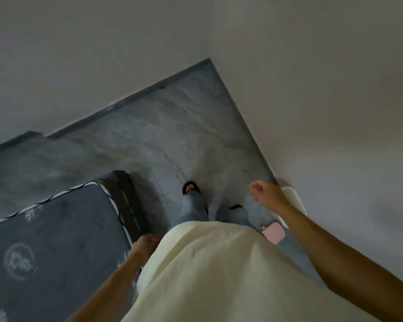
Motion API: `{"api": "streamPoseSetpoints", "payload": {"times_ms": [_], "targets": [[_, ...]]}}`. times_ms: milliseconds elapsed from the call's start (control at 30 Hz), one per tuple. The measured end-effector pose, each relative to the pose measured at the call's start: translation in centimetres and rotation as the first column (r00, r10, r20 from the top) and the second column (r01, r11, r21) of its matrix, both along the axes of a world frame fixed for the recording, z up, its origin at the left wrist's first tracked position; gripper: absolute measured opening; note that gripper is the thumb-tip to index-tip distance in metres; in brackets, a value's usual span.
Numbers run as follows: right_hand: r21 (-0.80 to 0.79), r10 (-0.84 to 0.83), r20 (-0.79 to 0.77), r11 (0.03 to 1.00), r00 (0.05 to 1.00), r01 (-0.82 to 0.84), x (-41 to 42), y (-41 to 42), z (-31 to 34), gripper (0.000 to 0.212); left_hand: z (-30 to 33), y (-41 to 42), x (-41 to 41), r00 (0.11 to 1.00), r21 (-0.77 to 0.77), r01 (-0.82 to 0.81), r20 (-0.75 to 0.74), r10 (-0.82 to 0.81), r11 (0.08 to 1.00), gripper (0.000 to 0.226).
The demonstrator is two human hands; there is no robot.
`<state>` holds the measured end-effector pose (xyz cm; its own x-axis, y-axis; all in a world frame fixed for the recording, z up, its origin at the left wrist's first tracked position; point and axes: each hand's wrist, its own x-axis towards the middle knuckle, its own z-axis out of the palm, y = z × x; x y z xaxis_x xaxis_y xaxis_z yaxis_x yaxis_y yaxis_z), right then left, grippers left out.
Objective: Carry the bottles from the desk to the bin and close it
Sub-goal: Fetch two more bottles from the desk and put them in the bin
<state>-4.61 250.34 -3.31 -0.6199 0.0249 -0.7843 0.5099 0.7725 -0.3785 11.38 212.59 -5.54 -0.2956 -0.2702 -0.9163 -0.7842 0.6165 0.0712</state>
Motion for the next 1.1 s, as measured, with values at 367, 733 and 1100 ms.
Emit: {"api": "streamPoseSetpoints", "payload": {"times_ms": [367, 733, 1100], "targets": [[0.120, 0.204, 0.185, 0.966, 0.961, -0.228, -5.9, -5.9, -0.7, 0.026, 1.1, -7.5, -9.8, 0.922, 0.113, -0.263, -0.262, 0.284, 0.958, 0.020], [0.195, 0.464, 0.232, 0.839, 0.855, -0.508, -24.7, -14.4, -1.0, 0.024, -0.4, -14.4, -20.3, 0.830, 0.072, -0.469, -0.303, 0.468, 0.880, 0.025], [-0.031, 0.789, 0.072, 0.614, 0.611, -0.789, -40.3, -42.2, -0.5, 0.025, 1.1, -14.4, -15.9, 0.625, -0.003, -0.779, -0.096, 0.775, 0.627, 0.022]]}}
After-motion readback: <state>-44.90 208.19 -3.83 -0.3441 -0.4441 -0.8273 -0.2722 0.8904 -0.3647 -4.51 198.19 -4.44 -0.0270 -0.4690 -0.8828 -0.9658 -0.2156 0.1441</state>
